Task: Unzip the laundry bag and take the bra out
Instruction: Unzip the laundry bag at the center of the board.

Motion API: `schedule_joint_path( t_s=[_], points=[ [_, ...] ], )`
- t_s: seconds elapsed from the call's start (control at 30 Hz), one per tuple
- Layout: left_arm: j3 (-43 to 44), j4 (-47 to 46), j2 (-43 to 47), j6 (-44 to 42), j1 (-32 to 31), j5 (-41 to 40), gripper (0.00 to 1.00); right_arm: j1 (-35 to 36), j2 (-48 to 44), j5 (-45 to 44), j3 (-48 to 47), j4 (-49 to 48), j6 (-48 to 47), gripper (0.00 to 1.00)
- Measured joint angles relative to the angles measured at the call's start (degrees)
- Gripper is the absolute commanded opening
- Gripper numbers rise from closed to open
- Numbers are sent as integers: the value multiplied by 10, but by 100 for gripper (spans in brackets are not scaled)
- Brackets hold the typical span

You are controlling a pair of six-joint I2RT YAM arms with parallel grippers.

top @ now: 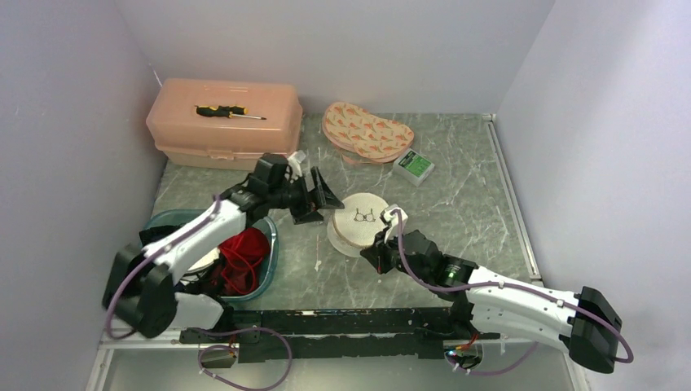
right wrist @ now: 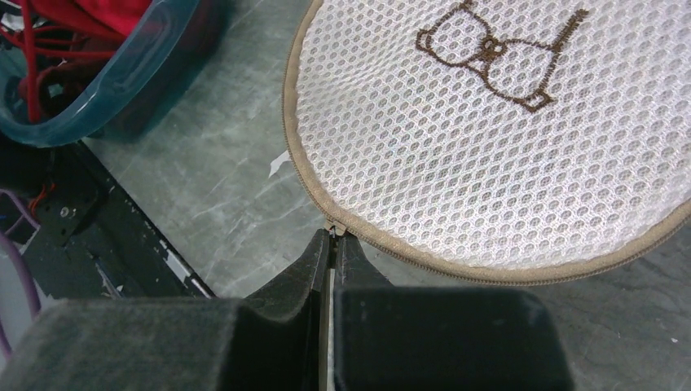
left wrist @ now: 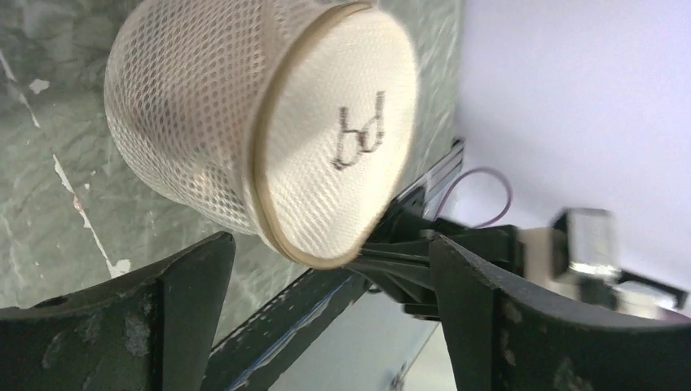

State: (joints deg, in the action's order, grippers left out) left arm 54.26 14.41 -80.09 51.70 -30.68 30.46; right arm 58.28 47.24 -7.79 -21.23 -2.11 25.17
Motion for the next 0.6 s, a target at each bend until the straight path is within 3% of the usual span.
schedule_joint_path(
  t_s=[0.13,0.23,0.37,0.6],
  points=[
    [-39,3,113,69,-11,-59,94,0,14,-14,-6,-2,6,0],
    [-74,0,147,131,-56,-103,94,0,31,-21,-14,-5,9,0],
    [-88,-9,108,187,-121,-130,90,0,47,-21,-21,-11,10,0],
    [-84,-40,31,230,-134,-152,77,0,55,-14,-31,-16,10,0]
  ],
)
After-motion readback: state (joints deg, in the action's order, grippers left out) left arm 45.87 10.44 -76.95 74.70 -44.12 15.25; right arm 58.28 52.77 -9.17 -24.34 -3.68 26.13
